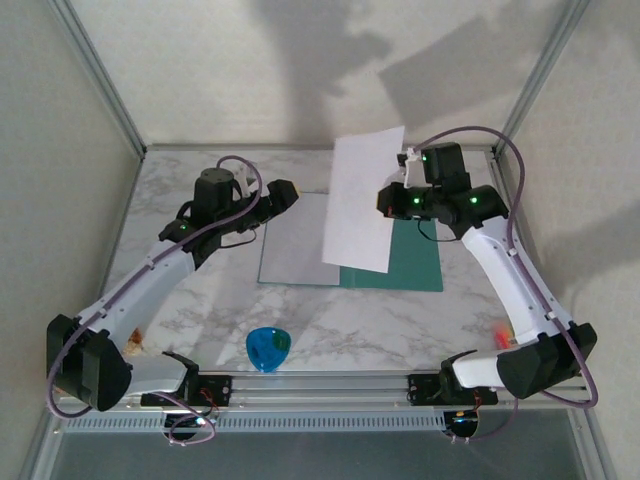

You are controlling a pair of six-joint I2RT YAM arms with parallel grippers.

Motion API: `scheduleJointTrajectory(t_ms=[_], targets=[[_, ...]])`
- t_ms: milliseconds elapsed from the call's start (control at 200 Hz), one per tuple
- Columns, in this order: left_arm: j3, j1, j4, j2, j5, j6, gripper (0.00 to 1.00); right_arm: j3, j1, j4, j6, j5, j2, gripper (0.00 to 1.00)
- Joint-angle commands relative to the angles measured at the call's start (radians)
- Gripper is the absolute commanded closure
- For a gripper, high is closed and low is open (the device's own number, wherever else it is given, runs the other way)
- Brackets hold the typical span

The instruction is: Put the files into the folder

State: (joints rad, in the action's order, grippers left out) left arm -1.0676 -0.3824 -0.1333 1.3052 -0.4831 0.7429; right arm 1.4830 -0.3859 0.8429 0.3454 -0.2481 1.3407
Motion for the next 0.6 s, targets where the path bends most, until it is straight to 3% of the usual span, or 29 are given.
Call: scheduleJointTrajectory(t_ms=[0,340,596], targets=[[-0.005,0.009,-0.005,0.073,0.026,-0.043,0.01,0.068,0.003,0.156,-0.113,0.285,0.005,1.0],[0.087,0.0,0.226,0.328,-0.182,0.012,0.08,0.126,0.002,0.23,-0.163,0.42,0.049,1.0],[0.134,0.003,0.309,0.45,-0.225,0.012,0.1,0.151,-0.007,0.246,-0.143,0.3,0.098,1.0]])
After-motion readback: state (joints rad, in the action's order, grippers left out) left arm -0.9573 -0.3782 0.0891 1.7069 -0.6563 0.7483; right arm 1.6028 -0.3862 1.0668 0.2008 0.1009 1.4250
